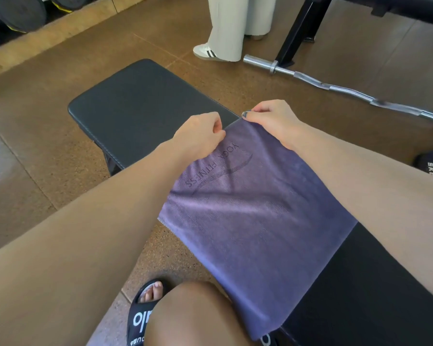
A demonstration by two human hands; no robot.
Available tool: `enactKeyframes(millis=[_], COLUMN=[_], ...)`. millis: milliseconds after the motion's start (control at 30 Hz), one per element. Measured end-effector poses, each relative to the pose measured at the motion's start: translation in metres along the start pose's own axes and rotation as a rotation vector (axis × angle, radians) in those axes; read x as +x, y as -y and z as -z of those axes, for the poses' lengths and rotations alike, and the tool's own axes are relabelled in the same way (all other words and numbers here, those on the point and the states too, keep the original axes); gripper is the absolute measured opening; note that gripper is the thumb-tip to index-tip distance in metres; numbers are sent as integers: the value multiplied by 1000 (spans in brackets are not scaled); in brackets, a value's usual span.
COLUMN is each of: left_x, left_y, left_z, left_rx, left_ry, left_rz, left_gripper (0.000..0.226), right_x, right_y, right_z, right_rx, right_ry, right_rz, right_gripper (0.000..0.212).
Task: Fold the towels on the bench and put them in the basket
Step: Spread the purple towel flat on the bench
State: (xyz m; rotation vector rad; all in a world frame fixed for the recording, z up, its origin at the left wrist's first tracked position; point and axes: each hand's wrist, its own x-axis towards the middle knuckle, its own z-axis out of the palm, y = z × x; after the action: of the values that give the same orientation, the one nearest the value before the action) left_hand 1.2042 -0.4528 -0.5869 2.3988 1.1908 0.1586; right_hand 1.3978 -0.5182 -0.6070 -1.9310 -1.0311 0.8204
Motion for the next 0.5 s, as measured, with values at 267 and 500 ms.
enactKeyframes(millis=[267, 500], left_x=[-6, -8], left_y=[1, 2], left_z=[-3, 4], left_rx=[33, -19], left_ry=[-38, 15], left_rz=[-23, -35], left_gripper=[15, 11], right_x=[2, 2], right_y=[4, 9], right_z=[-5, 1], right_rx=[-345, -33], right_ry=[7, 100], right_rz=[192, -20], right_gripper=[27, 11])
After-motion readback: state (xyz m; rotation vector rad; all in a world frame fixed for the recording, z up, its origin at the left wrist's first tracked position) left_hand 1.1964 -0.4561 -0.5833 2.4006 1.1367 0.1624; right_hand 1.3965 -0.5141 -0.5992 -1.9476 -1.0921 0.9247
